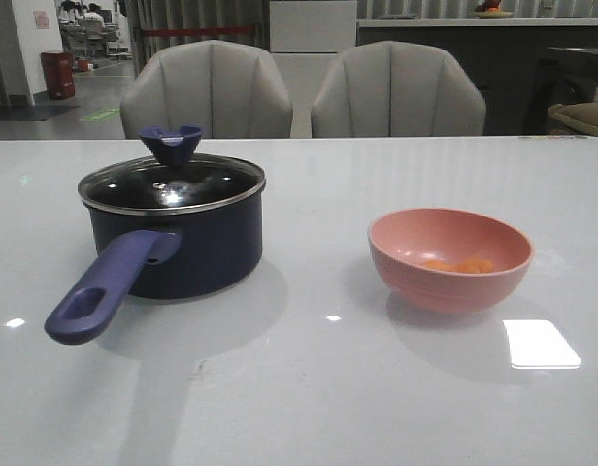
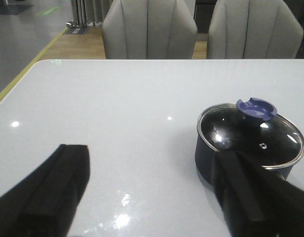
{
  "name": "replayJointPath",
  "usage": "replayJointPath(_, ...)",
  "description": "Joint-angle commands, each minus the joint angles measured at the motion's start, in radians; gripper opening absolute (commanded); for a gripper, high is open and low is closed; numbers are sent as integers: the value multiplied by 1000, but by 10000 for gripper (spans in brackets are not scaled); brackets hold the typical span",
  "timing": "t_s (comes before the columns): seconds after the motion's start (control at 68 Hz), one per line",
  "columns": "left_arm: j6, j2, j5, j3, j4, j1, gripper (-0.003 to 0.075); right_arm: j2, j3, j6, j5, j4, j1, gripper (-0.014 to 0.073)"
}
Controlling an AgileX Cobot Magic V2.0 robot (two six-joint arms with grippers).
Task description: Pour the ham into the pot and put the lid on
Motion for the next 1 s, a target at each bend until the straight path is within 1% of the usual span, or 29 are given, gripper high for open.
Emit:
replayJointPath(0.0, -8, 53, -36, -62, -17, -17, 643, -19, -5, -3, -79, -8, -6, 127)
replayJointPath(0.176, -8, 222, 75, -216, -17, -78, 637, -19, -5, -3, -79, -8, -6, 127)
replayJointPath(0.191, -8, 269, 95, -247, -17, -85, 637, -19, -5, -3, -79, -8, -6, 127)
replayJointPath(0.265, -8, 351, 127, -321, -39, -92, 637, -19, -5, -3, -79, -8, -6, 127)
replayJointPath(0.368, -8, 537, 171, -449, -134, -94, 637, -19, -5, -3, -79, -8, -6, 127)
replayJointPath(0.382, -8, 537, 173, -457, -139, -94, 637, -19, -5, -3, -79, -8, -6, 127)
replayJointPath(0.397, -8, 584, 179, -480, -150, -94, 637, -19, -5, -3, -79, -8, -6, 127)
replayJointPath(0.412, -8, 584, 179, -480, -150, -94, 637, -19, -5, -3, -79, -8, -6, 127)
replayJointPath(0.471, -8, 685, 195, -558, -159, -105, 637, -19, -5, -3, -79, -8, -6, 127)
replayJointPath(0.588, -8, 864, 232, -684, -159, -156, 637, -19, -5, -3, -79, -8, -6, 127)
replayJointPath(0.721, -8, 1059, 314, -850, -140, -226, 637, -19, -5, -3, -79, -8, -6, 127)
replayJointPath(0.809, -8, 1185, 395, -975, -138, -266, 637, -19, -5, -3, -79, -8, -6, 127)
replayJointPath(0.882, -65, 1281, 463, -1093, -83, -298, 637, -19, -5, -3, -79, -8, -6, 127)
replayJointPath(0.897, -65, 1289, 469, -1093, -83, -301, 637, -19, -5, -3, -79, -8, -6, 127)
replayJointPath(0.971, -139, 1372, 544, -1206, 18, -337, 637, -19, -5, -3, -79, -8, -6, 127)
replayJointPath(0.985, -139, 1379, 544, -1215, 18, -340, 637, -19, -5, -3, -79, -8, -6, 127)
